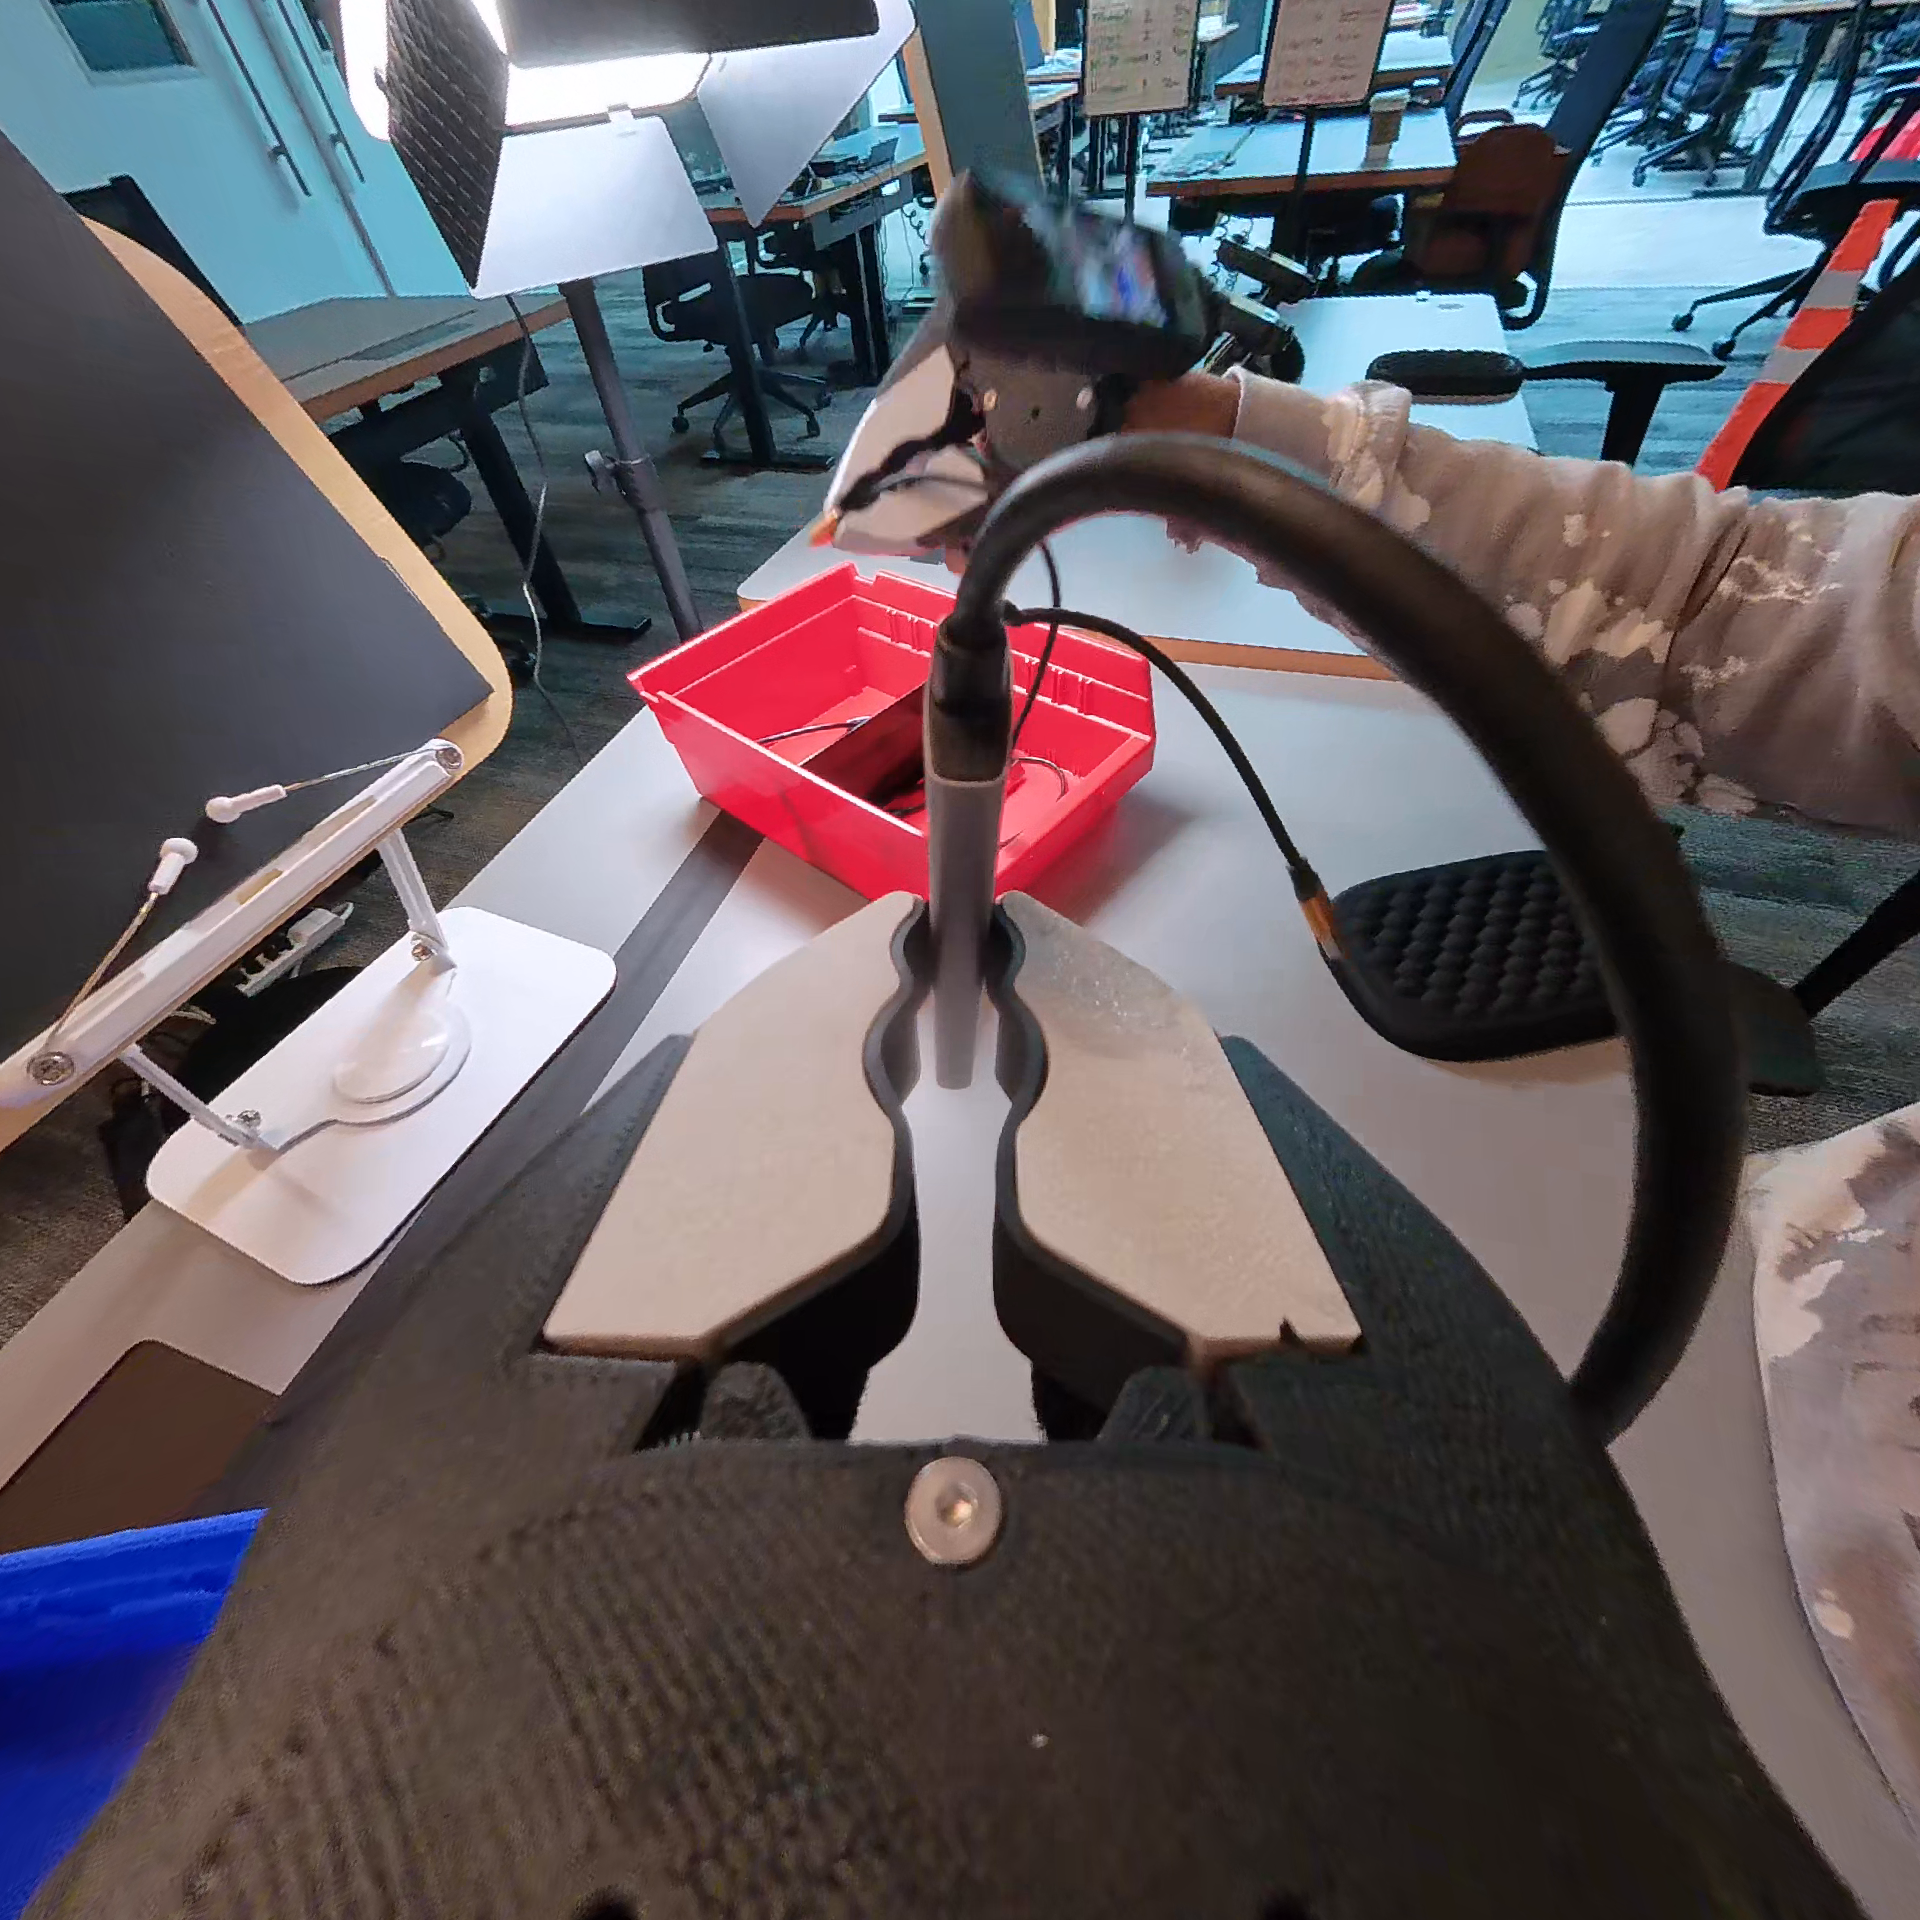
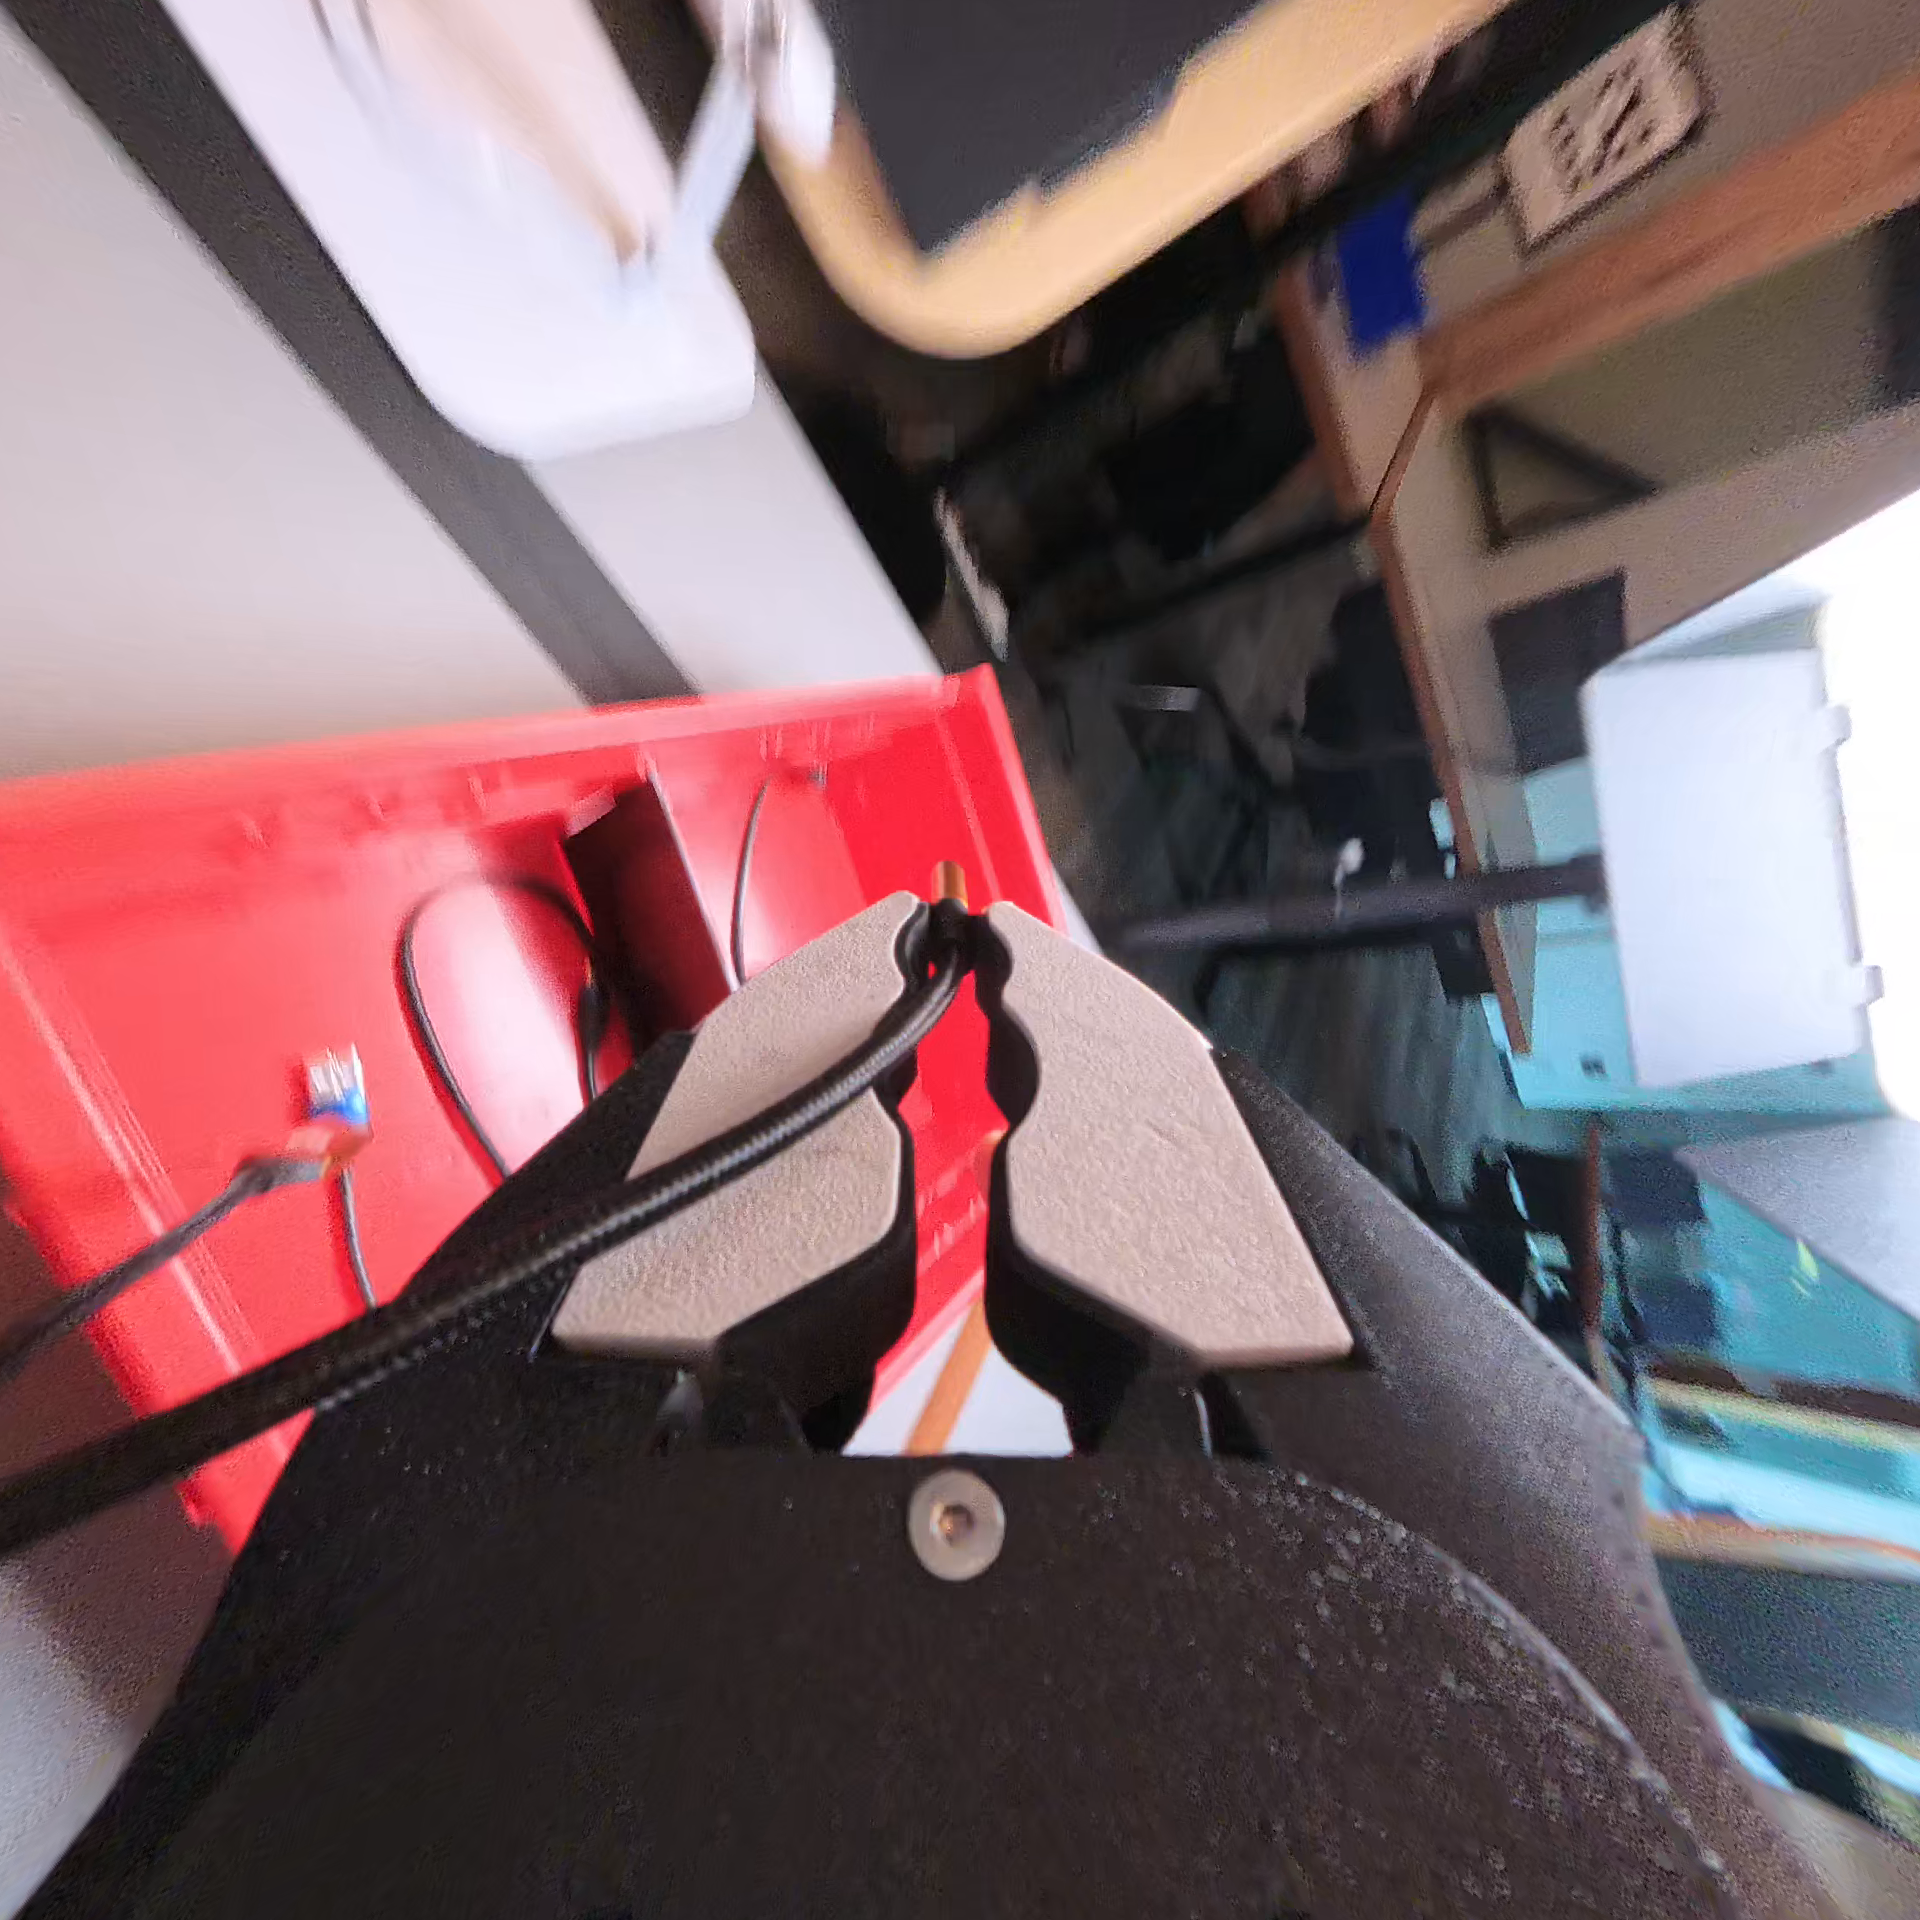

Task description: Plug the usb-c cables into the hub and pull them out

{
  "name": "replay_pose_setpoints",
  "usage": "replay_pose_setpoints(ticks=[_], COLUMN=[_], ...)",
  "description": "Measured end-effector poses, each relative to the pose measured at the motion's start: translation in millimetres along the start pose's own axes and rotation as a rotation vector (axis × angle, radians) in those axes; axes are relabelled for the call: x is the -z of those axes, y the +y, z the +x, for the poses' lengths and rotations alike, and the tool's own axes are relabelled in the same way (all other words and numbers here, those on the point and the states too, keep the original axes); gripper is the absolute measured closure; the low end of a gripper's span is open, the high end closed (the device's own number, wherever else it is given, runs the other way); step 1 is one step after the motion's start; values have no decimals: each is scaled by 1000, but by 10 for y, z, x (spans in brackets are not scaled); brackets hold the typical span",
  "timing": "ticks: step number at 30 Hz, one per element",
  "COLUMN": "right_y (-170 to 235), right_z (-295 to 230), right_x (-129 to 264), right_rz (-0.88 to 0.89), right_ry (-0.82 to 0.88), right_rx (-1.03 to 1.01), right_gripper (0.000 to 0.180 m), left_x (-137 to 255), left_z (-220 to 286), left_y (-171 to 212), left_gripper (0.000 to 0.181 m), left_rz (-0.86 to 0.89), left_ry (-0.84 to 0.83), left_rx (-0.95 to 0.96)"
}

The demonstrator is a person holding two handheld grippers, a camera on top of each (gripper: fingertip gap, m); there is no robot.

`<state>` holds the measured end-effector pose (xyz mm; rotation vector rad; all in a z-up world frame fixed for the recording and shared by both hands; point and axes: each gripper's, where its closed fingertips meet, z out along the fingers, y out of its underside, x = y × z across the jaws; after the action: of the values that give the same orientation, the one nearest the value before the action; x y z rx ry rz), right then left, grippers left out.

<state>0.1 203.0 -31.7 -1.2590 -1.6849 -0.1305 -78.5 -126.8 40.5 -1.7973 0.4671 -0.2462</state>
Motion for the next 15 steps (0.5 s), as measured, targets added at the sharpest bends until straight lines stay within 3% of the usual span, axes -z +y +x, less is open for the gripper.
replay_pose_setpoints(ticks=[6, 10, 15], right_y=[1048, 1229, 1203], right_z=[-660, -846, -709], right_x=[-287, -206, -76], right_rz=[-474, -579, -640], right_ry=[-268, -444, -529], right_rx=[105, 111, 159], right_gripper=[172, 152, 145], left_x=[4, -48, -160], left_z=[-28, -9, 6], left_y=[-6, 28, 104], left_gripper=[171, 171, 171], left_rz=[11, -8, -45], left_ry=[0, 13, 25], left_rx=[16, 16, 17])
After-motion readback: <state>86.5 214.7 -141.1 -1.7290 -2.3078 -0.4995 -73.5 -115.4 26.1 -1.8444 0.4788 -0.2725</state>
